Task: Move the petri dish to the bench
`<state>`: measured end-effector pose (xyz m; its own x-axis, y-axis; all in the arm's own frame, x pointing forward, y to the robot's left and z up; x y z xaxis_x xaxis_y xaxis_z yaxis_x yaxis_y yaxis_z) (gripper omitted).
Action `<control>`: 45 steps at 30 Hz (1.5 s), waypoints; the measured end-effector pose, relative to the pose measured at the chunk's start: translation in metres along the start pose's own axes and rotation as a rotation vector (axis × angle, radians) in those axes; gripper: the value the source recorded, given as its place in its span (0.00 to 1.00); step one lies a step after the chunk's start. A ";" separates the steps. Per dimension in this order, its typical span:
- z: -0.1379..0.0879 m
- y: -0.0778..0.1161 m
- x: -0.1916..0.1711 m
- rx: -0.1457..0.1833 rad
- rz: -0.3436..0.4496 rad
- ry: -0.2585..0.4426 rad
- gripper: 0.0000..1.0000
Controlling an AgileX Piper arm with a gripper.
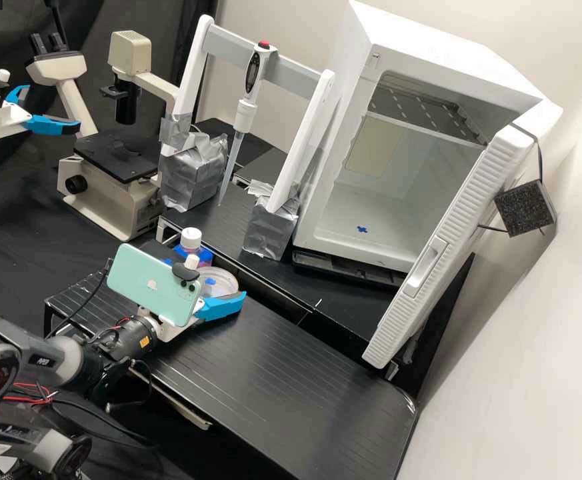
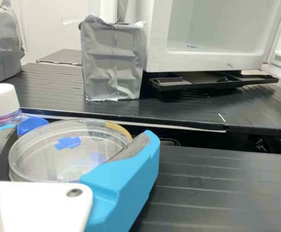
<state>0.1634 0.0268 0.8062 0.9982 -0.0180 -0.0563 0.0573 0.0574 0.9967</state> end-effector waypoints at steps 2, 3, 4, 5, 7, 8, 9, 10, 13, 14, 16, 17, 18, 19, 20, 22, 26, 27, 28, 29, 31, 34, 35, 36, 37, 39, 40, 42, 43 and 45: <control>0.001 0.001 0.000 -0.007 0.006 -0.002 0.00; 0.002 0.002 0.001 -0.006 0.012 -0.008 0.00; 0.003 0.002 0.001 -0.007 0.015 -0.015 0.00; 0.005 0.004 0.001 -0.006 0.025 -0.023 0.00; 0.008 0.007 0.001 0.005 0.038 -0.037 0.00; 0.009 0.008 0.000 0.012 0.044 -0.044 0.00; 0.010 0.009 0.000 0.019 0.047 -0.046 0.00; 0.011 0.010 0.000 0.023 0.050 -0.049 0.00; 0.012 0.010 0.000 0.028 0.048 -0.051 0.00; 0.012 0.010 0.000 0.028 0.048 -0.051 0.00; 0.011 0.009 0.000 0.027 0.046 -0.048 0.00; 0.011 0.009 0.000 0.027 0.042 -0.045 0.00; 0.010 0.008 0.000 0.027 0.037 -0.039 0.00; 0.009 0.008 0.000 0.026 0.033 -0.034 0.00; 0.008 0.007 0.000 0.026 0.030 -0.029 0.00; 0.006 0.005 -0.001 0.025 0.013 -0.020 0.00; 0.002 0.002 -0.002 0.031 -0.007 -0.002 0.00; 0.001 0.002 -0.002 0.033 -0.009 0.001 0.00; 0.001 0.002 -0.001 0.033 -0.009 -0.003 0.00; 0.002 0.002 -0.001 0.035 -0.007 -0.009 0.00; 0.002 0.001 0.000 0.035 -0.003 -0.005 0.00; 0.004 0.003 0.001 0.035 0.010 -0.015 0.00; 0.005 0.003 0.001 0.031 0.012 -0.016 0.00; 0.006 0.004 0.001 0.032 0.016 -0.021 0.00; 0.006 0.004 0.001 0.036 0.020 -0.025 0.00; 0.006 0.005 0.001 0.036 0.021 -0.027 0.00; 0.006 0.005 0.001 0.034 0.021 -0.027 0.00; 0.007 0.005 0.001 0.030 0.024 -0.030 0.00; 0.007 0.005 0.001 0.032 0.026 -0.032 0.00; 0.007 0.006 0.001 0.031 0.032 -0.036 0.00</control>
<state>0.1641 0.0201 0.8120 0.9984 -0.0526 -0.0228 0.0242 0.0278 0.9993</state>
